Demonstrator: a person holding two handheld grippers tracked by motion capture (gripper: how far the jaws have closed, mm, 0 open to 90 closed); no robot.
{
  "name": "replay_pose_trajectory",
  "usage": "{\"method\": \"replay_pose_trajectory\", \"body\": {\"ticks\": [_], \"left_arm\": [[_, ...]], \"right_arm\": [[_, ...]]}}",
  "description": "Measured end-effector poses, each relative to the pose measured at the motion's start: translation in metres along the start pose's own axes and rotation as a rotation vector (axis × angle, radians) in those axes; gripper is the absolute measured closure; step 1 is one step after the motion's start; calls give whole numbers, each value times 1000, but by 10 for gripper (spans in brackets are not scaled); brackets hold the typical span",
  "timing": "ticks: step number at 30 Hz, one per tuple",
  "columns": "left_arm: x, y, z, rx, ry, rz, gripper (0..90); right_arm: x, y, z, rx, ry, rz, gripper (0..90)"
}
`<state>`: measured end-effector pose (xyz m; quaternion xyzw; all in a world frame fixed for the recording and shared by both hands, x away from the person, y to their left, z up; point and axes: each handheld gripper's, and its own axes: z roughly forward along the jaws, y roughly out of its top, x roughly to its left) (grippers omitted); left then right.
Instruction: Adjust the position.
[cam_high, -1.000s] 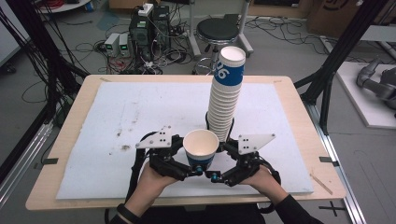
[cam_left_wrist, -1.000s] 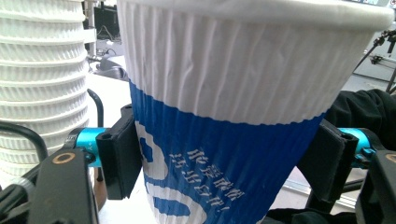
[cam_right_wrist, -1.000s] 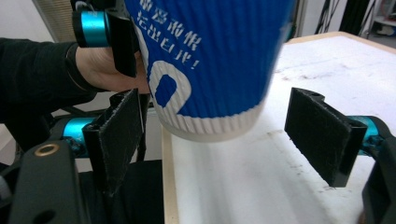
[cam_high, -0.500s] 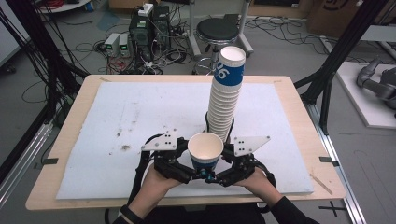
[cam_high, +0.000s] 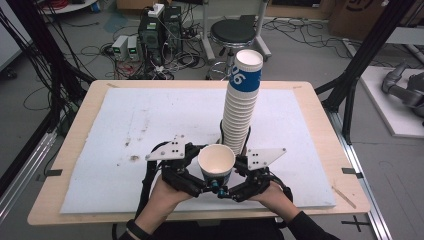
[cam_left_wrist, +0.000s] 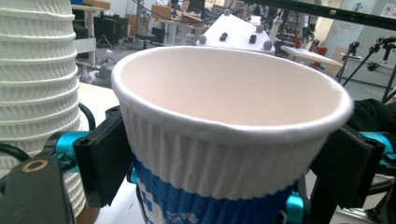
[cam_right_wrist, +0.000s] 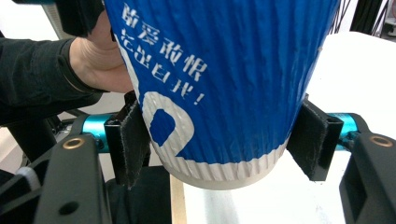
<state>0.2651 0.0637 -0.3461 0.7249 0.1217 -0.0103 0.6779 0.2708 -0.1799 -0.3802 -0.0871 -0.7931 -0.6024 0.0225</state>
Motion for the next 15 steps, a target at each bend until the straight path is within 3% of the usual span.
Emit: {"method": "replay_pose_trajectory", "body": {"ticks": [11,15], "left_arm": [[0,-2,0,-3,0,17,227],[0,-2,1,2,-8,22,231]], "right_arm": [[1,0,2,6,-1,10,285],[2,1,1,-26,6,20,242]]}}
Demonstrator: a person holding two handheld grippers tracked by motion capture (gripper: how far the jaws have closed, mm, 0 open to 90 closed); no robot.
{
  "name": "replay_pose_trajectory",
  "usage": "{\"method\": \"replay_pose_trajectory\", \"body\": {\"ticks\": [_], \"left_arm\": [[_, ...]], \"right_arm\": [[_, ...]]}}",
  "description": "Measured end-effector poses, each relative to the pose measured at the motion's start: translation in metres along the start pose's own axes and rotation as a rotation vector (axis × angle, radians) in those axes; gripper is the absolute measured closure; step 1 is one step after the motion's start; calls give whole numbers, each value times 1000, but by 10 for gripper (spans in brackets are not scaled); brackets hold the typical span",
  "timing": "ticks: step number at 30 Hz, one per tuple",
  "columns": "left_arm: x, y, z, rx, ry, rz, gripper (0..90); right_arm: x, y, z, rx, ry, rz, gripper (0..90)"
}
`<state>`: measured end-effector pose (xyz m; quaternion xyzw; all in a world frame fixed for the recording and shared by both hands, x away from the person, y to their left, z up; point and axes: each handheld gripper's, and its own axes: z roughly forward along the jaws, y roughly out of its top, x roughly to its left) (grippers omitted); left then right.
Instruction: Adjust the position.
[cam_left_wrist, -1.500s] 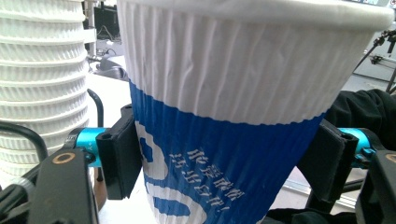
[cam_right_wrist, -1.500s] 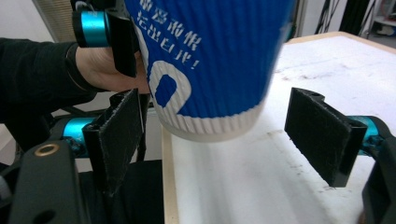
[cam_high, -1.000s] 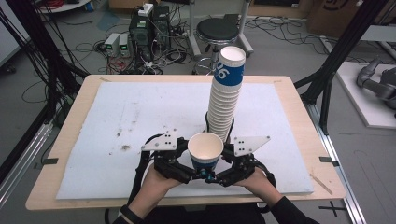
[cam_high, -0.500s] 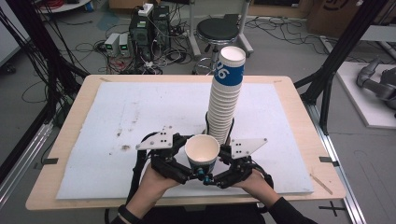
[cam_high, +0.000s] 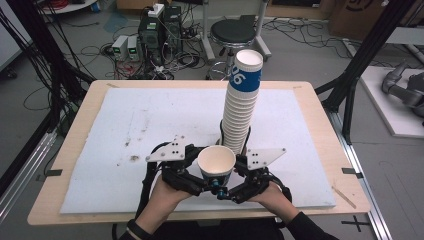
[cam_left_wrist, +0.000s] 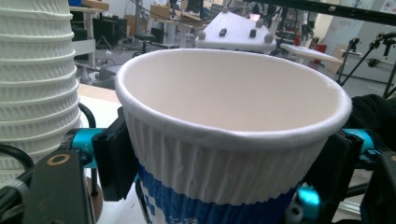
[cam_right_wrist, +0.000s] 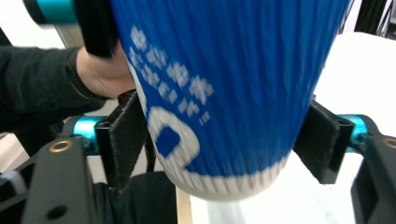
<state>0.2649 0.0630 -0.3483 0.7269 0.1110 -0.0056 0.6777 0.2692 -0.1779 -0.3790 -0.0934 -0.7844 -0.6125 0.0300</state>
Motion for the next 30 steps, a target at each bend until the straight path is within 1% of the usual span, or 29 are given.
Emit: {"method": "replay_pose_trajectory", "body": {"ticks": [2,4,5,8,12,14,18,20,24,28,30], "left_arm": [[0,0,1,5,-1,6,232],[-1,0,2,13,-1,12,233],[-1,-1,2,15,-2,13,232],[-2,-1,3,14,-3,15,234],[-1,-1,3,17,-6,7,222],[-2,-1,3,18,-3,10,207],[-2,1,2,-3,0,6,171],[-3,2,1,-12,-1,-1,172],[-3,2,1,-12,-10,-1,188],[-2,2,0,-13,-14,5,210],[-2,2,0,-11,-14,9,214]], "right_arm": [[1,1,0,-20,11,15,233],[1,2,-1,-36,8,15,235],[1,3,-2,-44,5,14,250],[1,3,-3,-49,5,12,263],[0,3,-2,-46,5,7,270],[0,3,-2,-45,7,8,269],[0,2,-1,-32,11,5,270],[1,2,0,-30,10,2,270],[1,2,1,-29,11,0,271],[1,2,0,-30,5,-6,270],[2,2,0,-26,0,-18,267]]}}
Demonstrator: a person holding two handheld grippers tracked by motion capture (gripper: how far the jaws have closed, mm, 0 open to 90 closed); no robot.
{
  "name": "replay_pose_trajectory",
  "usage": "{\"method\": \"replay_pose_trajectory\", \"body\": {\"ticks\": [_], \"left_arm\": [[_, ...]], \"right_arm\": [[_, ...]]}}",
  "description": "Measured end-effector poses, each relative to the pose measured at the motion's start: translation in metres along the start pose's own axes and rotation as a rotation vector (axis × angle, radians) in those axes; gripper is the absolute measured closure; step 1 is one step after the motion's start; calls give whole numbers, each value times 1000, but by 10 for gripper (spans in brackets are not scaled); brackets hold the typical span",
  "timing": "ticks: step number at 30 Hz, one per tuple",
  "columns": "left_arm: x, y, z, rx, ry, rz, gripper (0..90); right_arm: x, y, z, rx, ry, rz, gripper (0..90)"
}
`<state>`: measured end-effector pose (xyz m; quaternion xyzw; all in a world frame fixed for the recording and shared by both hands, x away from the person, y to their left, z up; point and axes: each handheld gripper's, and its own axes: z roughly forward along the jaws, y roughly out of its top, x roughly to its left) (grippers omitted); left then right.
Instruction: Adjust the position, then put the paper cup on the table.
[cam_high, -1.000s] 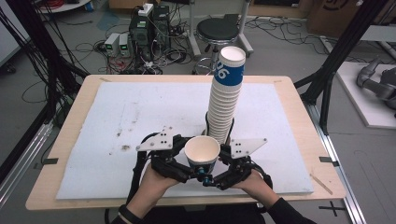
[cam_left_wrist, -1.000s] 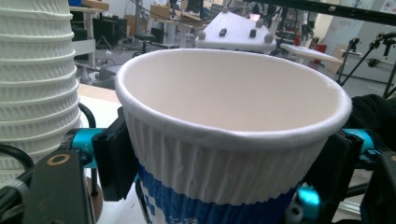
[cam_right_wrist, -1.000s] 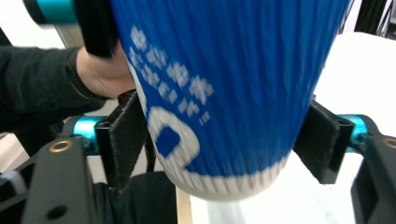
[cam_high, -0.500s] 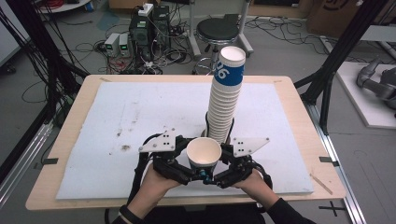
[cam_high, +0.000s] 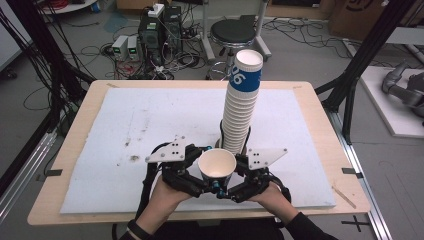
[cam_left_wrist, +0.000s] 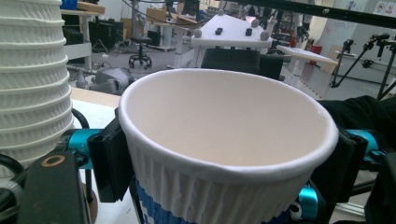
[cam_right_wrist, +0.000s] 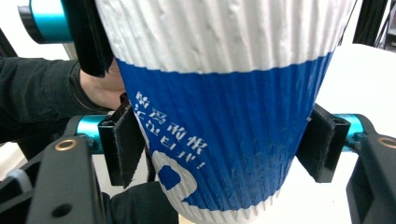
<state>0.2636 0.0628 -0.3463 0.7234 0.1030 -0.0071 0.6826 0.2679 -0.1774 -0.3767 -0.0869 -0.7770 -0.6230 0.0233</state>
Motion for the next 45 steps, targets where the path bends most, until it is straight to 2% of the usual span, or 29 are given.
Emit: {"method": "replay_pose_trajectory", "body": {"ticks": [2,3,7,12,19,23,29,34,45], "left_arm": [[0,0,-1,3,3,2,215],[0,0,-1,4,4,3,216],[3,0,-5,8,16,11,217],[5,0,-11,18,39,24,218],[9,-2,-16,36,62,48,218],[12,-3,-22,32,77,55,218],[17,-5,-30,17,106,44,218],[16,-5,-31,17,105,52,219],[16,-1,-31,3,89,55,220]], "right_arm": [[0,0,0,7,-9,-15,236],[0,0,-2,11,-14,-6,218],[-3,3,-9,-1,-17,-13,198],[-6,5,-21,9,-25,-19,196],[-13,7,-49,-12,-98,-27,196],[-15,6,-58,-16,-125,-23,196],[-20,4,-75,-31,-177,-21,196],[-23,5,-82,-36,-195,-17,196],[-22,7,-86,-31,-204,-26,196]]}}
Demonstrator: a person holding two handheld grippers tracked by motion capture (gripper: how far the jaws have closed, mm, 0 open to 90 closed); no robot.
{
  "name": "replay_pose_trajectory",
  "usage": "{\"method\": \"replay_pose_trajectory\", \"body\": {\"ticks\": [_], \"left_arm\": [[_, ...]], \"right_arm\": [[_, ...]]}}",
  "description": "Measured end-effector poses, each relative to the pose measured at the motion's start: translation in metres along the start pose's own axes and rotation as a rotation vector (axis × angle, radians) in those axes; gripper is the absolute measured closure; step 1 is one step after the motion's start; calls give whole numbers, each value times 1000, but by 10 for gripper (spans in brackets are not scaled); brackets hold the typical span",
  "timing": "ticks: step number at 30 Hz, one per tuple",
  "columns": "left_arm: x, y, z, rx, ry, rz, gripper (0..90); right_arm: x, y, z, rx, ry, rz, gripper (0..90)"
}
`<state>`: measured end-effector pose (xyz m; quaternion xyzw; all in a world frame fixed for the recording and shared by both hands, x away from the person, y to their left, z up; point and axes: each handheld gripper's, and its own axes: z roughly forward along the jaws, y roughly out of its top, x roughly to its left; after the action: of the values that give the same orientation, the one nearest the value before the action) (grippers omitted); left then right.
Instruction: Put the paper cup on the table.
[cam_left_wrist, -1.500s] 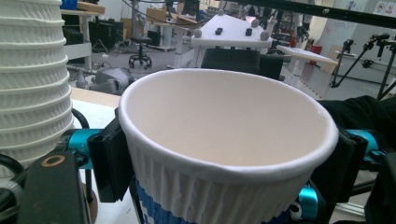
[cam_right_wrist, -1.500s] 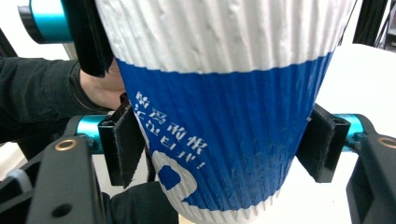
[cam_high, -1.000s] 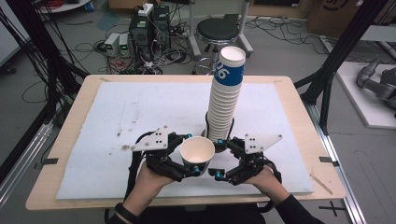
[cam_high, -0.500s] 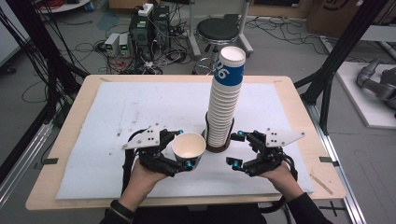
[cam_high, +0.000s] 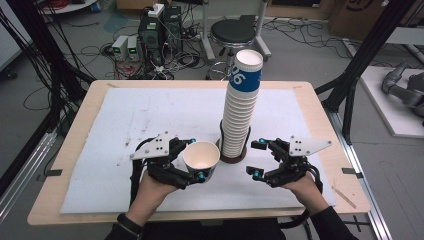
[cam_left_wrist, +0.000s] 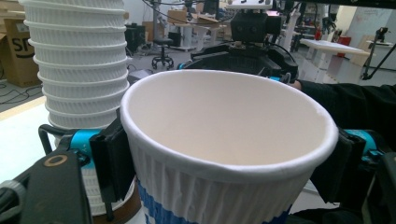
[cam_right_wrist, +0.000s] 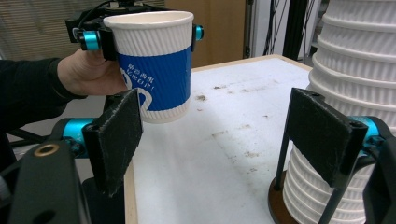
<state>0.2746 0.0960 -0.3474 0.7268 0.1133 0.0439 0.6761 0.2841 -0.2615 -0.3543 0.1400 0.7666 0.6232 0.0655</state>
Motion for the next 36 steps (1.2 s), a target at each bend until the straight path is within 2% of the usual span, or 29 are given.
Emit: {"method": "replay_pose_trajectory", "body": {"ticks": [10,23,30,36], "left_arm": [[0,1,-4,-6,15,-3,219],[4,5,-16,-28,57,8,218],[10,6,-25,-35,95,12,217],[17,5,-31,-39,148,12,216]], "right_arm": [[-3,2,-5,-10,-15,1,196],[-9,1,-12,-12,-46,4,197],[-13,0,-15,-14,-71,7,197],[-19,-3,-18,-1,-97,14,197]]}}
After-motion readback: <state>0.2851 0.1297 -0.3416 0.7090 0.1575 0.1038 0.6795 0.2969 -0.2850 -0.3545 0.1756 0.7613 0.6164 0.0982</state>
